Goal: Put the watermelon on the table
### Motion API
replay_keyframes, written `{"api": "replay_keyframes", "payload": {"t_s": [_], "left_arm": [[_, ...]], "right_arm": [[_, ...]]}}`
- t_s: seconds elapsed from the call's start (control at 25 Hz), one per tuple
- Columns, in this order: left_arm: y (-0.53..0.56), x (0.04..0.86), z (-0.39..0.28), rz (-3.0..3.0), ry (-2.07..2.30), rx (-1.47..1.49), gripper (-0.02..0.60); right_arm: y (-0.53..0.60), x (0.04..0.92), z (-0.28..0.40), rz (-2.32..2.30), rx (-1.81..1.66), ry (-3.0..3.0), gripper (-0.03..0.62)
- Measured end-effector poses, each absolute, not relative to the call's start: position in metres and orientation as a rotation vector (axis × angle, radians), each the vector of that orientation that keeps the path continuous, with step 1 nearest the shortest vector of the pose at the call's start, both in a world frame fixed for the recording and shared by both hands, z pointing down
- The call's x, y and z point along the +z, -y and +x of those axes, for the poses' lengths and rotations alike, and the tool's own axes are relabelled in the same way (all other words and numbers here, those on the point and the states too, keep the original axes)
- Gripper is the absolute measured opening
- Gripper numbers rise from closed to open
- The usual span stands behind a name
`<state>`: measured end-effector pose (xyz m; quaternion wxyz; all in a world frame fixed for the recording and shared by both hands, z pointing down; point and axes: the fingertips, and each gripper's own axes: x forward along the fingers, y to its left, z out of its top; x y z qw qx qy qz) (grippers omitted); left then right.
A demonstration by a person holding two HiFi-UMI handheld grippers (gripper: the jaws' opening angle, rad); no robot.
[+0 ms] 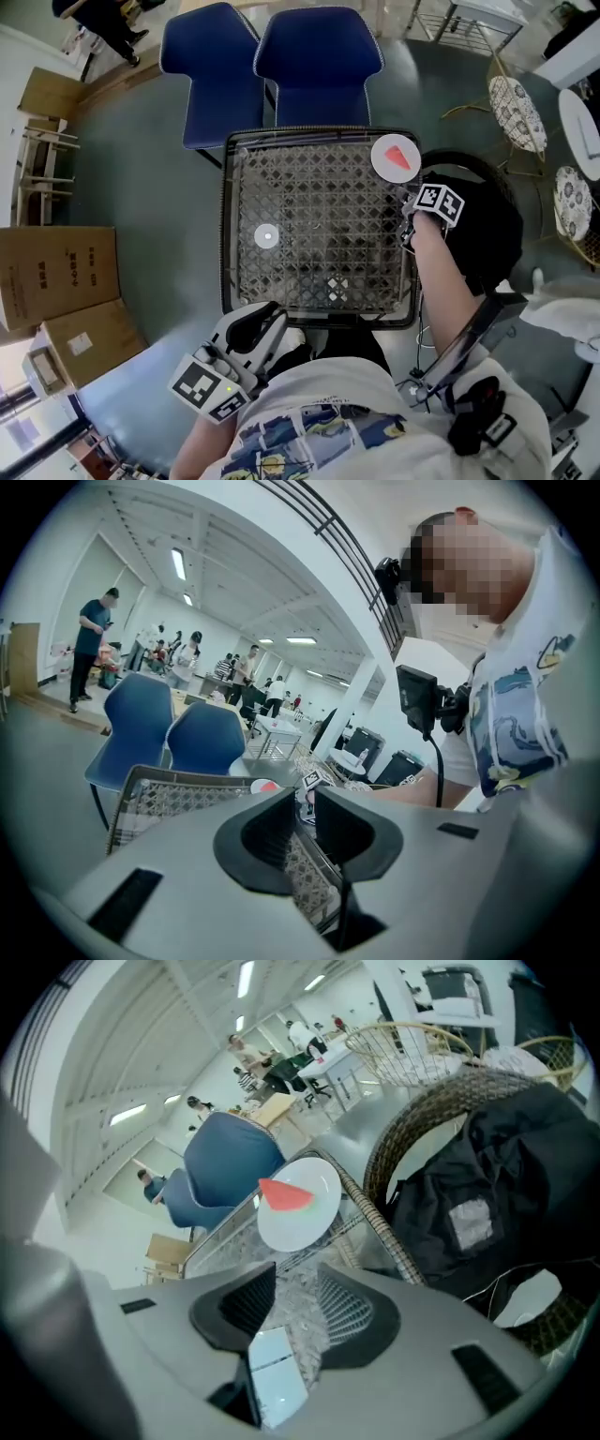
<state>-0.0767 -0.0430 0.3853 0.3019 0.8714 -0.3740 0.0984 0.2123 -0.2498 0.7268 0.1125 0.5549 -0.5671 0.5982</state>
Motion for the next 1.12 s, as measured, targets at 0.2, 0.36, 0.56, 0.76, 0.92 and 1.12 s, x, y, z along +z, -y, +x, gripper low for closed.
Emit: {"api": "replay_keyframes", "payload": {"t_s": [0.2, 0.36, 0.56, 0.76, 0.92, 1.12], "left_arm": [[0.016, 0.381, -0.083, 2.376, 0.917, 0.229, 0.072], [-0.012, 0.378, -0.095, 2.413, 0.881, 0.196, 0.072], [-0.047, 0.373, -0.133, 2.365, 0.837, 0.083, 0.072], [-0.079, 0.365, -0.165, 2.346, 0.820, -0.027, 0.044], [-0.106, 0.352, -0.186, 2.393, 0.822, -0.045, 0.009], [-0.142, 0.347, -0.208, 2.468, 0.862, 0.032, 0.009]], "right_arm": [[0.200, 0.684, 0.178, 1.490, 1.591, 1.854, 0.058], [0.144, 0.648, 0.142, 1.310, 1.281, 1.969, 0.012], [0.067, 0.595, 0.067, 1.083, 1.030, 2.104, 0.011], [0.011, 0.538, 0.012, 0.992, 0.783, 2.216, 0.011], [-0.027, 0.493, -0.024, 0.949, 0.627, 2.314, 0.011], [-0.073, 0.453, -0.061, 0.924, 0.536, 2.410, 0.011]]}}
